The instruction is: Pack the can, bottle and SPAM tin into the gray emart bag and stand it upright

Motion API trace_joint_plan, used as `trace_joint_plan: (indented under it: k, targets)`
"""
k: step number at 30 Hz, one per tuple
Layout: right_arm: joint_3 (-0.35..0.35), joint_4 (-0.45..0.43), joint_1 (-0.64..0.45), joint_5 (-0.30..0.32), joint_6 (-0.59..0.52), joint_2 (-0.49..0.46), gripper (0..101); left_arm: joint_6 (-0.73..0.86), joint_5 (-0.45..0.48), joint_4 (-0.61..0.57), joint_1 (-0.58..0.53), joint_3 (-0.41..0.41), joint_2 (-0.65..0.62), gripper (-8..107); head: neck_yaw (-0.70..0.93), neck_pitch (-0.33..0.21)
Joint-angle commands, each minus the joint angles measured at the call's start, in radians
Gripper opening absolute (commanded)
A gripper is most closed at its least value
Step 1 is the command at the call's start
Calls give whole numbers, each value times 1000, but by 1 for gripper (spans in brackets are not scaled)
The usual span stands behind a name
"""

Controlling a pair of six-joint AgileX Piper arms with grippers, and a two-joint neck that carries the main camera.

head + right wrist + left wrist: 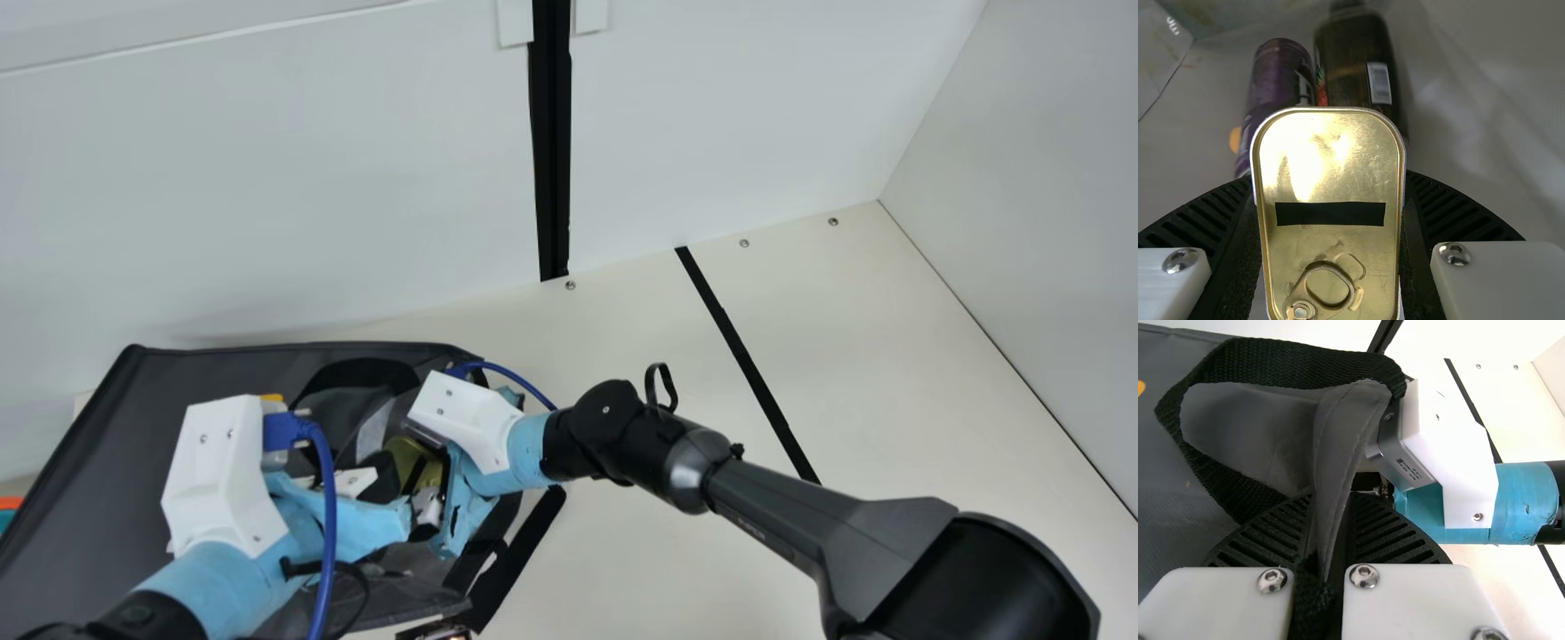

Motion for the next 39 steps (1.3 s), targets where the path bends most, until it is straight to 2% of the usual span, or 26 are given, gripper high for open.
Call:
trace_joint_plan:
  k: [1,27,39]
  targets:
    - [-3,-3,2,1,2,2,7,0,0,0,0,0,0,-8,-1,-23]
    - [12,7,7,-8,10,-17,94,0,0,0,0,0,0,-8,-1,-23]
    - [33,2,-16,6,5,-42,95,0,0,0,0,0,0,-8,-1,-23]
